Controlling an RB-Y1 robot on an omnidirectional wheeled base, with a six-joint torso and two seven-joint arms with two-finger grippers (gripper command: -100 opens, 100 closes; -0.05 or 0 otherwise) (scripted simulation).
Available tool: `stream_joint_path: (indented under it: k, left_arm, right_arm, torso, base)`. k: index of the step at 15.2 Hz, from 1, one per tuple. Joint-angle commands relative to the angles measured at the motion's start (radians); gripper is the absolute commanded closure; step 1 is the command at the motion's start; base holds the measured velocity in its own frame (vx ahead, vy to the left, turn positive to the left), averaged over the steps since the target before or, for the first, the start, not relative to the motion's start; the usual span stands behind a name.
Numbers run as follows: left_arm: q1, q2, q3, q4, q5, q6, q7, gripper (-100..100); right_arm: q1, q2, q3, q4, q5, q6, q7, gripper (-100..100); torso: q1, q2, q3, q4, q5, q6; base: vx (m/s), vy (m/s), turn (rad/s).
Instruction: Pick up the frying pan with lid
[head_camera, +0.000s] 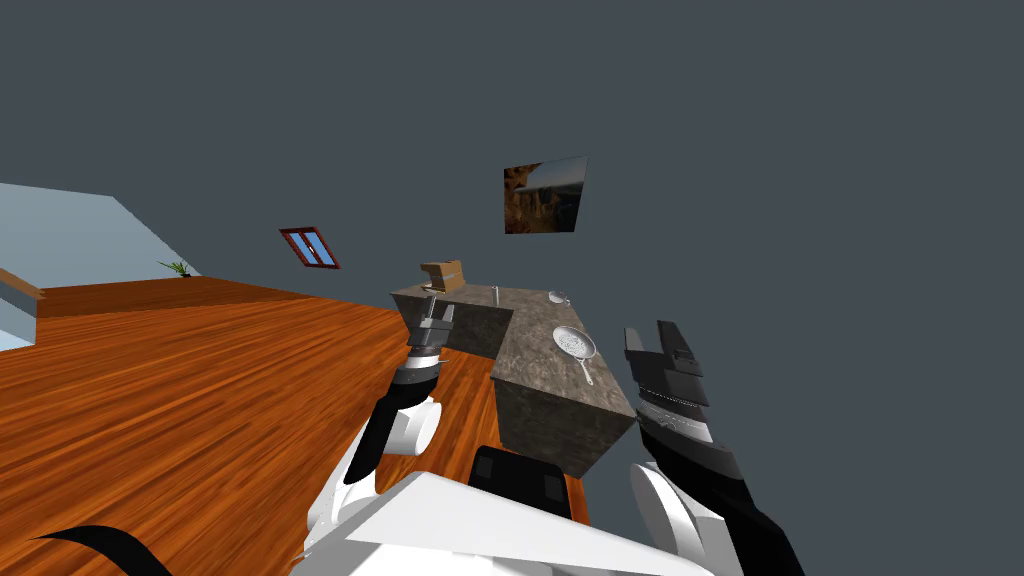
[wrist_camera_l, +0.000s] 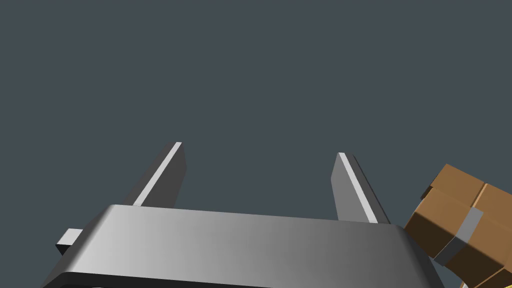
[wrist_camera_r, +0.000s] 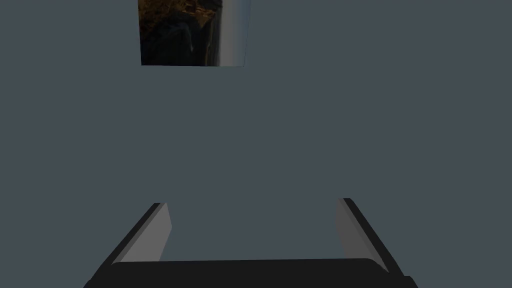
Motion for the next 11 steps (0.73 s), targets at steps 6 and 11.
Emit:
stream_joint_path:
  k: [6, 11]
  left_arm:
    - [0.000, 0.000, 0.000, 0.000, 0.000, 0.000, 0.000, 0]
    - [0.000, 0.000, 0.000, 0.000, 0.000, 0.000, 0.000, 0]
  right_arm:
    - [-0.089, -0.059, -0.013, 0.106, 0.025, 0.081, 0.082, -100]
    - [-0.179, -0.090, -0.026, 0.204, 0.051, 0.166, 0.170, -100]
  torso:
    - [0.001, -0.001, -0.001, 0.000, 0.000, 0.000]
    - [0.001, -0.001, -0.001, 0.000, 0.000, 0.000]
  base:
    - [0.005, 0.021, -0.011]
    - [0.007, 0.021, -0.011]
